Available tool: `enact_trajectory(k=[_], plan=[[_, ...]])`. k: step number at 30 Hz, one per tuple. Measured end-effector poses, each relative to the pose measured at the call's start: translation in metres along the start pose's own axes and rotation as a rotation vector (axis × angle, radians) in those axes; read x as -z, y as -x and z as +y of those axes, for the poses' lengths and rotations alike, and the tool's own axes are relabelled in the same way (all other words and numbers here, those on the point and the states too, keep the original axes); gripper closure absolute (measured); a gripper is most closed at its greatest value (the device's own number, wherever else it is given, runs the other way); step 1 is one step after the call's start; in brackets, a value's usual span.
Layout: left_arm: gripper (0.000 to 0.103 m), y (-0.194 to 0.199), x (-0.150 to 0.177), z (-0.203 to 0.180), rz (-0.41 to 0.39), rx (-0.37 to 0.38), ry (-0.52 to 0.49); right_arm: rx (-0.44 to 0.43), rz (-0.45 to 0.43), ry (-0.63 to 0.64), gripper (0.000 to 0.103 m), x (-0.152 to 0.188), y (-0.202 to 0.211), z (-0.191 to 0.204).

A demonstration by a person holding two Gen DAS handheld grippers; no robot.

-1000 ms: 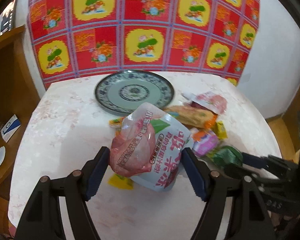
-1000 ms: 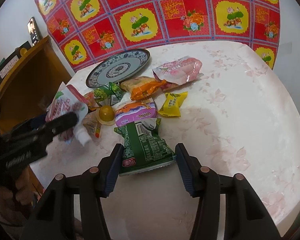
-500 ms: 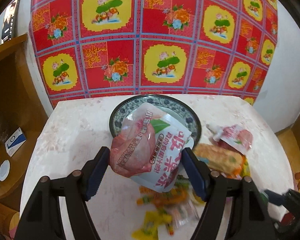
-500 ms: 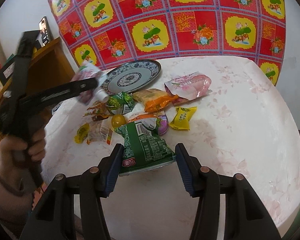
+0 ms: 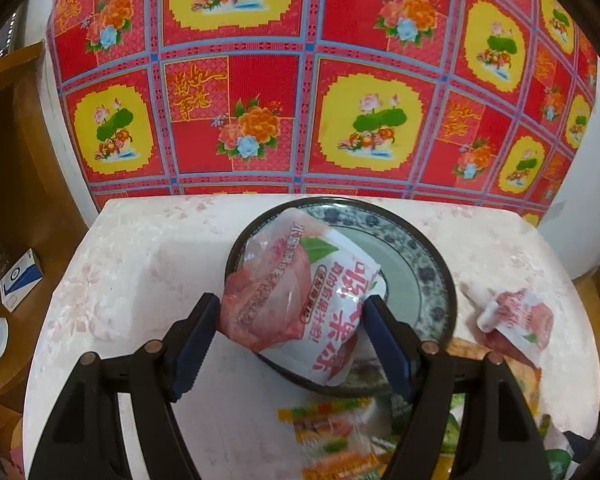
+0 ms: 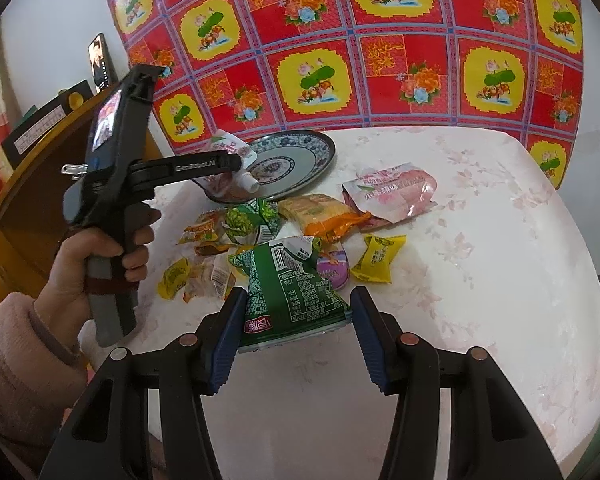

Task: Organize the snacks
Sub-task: 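Carry the pink bag onto the plate with the left gripper while the right gripper grasps the green packet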

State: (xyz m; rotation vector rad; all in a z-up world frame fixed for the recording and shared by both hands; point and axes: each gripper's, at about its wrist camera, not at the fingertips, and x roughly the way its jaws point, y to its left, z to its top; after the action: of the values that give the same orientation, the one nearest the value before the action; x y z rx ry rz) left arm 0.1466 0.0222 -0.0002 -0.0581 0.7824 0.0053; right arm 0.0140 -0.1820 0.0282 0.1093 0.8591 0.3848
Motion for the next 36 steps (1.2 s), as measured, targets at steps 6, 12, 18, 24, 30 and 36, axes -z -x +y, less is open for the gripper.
enact_trajectory(k=[6,12,18,24,30,36], plan=[[0.025,-0.012,-0.003,0.002,0.023,-0.001,-0.001,-0.007,-0.005,0.002,0.049,-0.006,-0.002,0.001],[0.024,-0.012,-0.004,0.001,0.032,0.01,-0.006,-0.012,-0.002,0.009,0.049,-0.013,-0.007,0.003],[0.018,-0.012,-0.005,0.003,0.04,0.001,-0.003,-0.009,-0.005,0.023,0.049,-0.021,-0.017,0.004],[0.018,0.0,-0.003,0.008,0.027,0.006,0.027,-0.01,-0.006,0.031,0.049,-0.027,-0.026,0.008],[0.018,0.021,0.014,0.015,0.021,0.036,0.078,0.002,-0.024,0.032,0.049,-0.041,-0.034,0.01],[0.018,0.04,0.031,0.02,0.002,0.031,0.112,0.023,-0.033,0.029,0.049,-0.055,-0.048,0.012]])
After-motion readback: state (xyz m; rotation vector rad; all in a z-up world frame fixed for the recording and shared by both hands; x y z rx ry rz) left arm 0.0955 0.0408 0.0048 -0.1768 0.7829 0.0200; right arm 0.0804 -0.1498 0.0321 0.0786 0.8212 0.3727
